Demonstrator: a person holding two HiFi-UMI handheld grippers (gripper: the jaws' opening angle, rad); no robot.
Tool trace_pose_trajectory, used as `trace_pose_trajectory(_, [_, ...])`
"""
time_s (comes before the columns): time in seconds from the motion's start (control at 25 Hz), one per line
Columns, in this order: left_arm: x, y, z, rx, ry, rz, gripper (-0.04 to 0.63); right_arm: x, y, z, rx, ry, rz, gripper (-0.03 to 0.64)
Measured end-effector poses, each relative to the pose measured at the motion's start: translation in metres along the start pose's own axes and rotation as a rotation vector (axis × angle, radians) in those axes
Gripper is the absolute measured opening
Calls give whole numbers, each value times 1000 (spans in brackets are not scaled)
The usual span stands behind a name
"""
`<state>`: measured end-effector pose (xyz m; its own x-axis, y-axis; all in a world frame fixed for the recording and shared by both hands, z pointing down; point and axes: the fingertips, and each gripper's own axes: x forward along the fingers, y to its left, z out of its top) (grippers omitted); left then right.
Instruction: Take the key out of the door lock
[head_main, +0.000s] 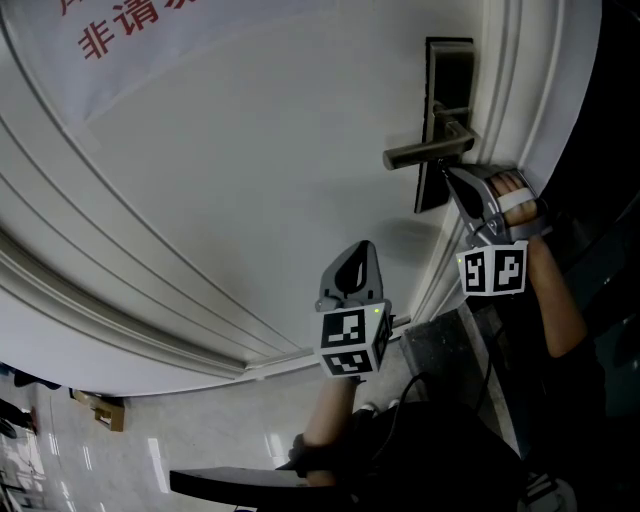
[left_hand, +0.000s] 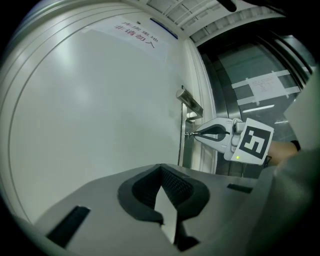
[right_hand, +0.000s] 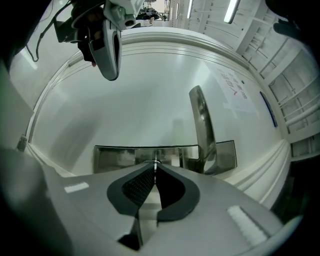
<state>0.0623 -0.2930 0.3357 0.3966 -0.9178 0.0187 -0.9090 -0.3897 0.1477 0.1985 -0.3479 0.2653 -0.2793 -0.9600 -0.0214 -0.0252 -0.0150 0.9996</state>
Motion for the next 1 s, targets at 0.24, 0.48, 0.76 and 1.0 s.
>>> trace_pose_trajectory(0.24, [2, 0, 0, -10, -1, -11, 0, -9, -1, 2, 13, 4, 14, 11])
trace_pose_trajectory(0.48, [2, -14, 2, -3, -6, -38, 0, -8, 0, 1, 7, 5, 14, 11])
trace_pose_trajectory(0.76, [-1, -14, 2, -11, -2, -35, 0, -9, 0, 1, 15, 9, 16, 11])
trace_pose_trajectory(1.0, [-5, -5, 2, -19, -5, -11, 0, -9, 0, 1, 9, 10, 18, 11])
